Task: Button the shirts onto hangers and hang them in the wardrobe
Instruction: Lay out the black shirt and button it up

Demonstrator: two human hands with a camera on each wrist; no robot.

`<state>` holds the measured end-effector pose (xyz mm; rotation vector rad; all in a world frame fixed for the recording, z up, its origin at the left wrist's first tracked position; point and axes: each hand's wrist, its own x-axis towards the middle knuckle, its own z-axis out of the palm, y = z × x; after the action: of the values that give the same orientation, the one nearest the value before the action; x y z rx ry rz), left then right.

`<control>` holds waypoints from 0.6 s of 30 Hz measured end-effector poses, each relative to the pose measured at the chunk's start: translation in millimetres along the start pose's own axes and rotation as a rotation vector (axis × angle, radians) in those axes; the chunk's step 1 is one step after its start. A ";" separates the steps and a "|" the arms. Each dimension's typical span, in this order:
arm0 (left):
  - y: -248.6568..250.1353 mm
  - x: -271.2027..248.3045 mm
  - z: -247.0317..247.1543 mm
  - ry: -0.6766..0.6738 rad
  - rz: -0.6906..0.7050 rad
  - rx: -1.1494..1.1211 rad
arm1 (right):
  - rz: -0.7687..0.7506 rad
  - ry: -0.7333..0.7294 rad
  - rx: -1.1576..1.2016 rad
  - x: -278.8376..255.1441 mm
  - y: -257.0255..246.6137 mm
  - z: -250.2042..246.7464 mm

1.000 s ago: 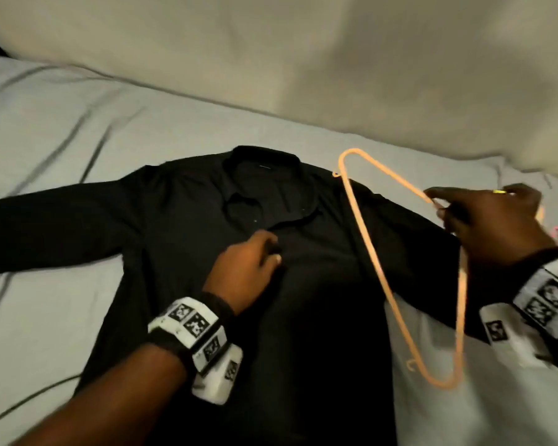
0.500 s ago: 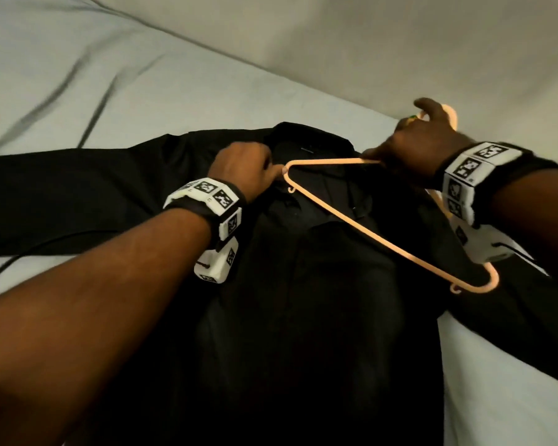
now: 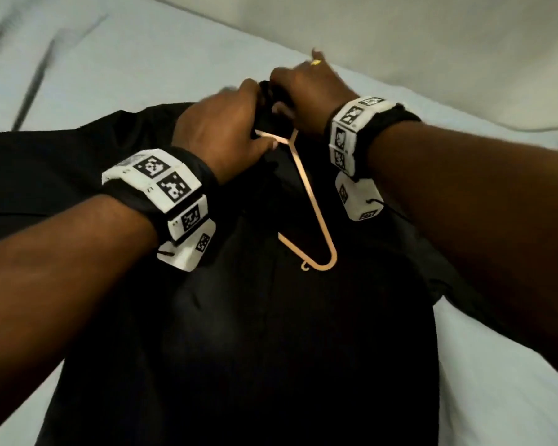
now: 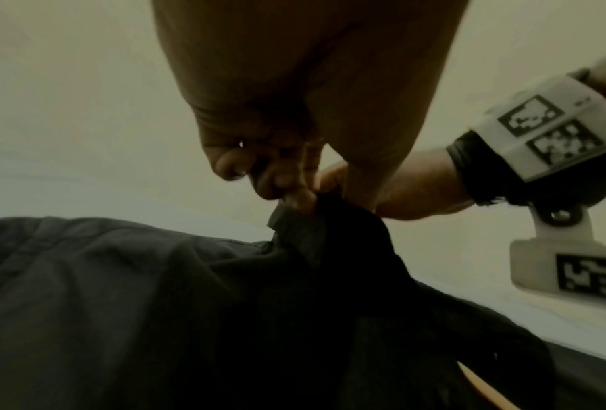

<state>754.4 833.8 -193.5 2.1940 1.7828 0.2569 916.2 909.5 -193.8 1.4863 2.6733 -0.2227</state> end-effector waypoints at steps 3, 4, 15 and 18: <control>19.8 5.9 8.6 0.053 0.290 0.069 | 0.215 0.209 0.160 -37.5 31.9 -8.8; 26.3 9.8 13.0 0.008 0.412 0.059 | 0.293 0.222 0.217 -59.0 39.1 -10.4; 67.2 49.1 44.0 -0.709 0.590 0.527 | 0.483 -0.451 0.677 -157.5 18.4 47.1; 63.0 68.1 33.9 -0.690 0.628 0.495 | 0.506 -0.237 0.496 -160.2 21.2 50.1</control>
<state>837.9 884.7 -207.3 2.6517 0.8111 -0.8021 1018.5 778.0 -223.4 2.0482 2.0559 -0.9986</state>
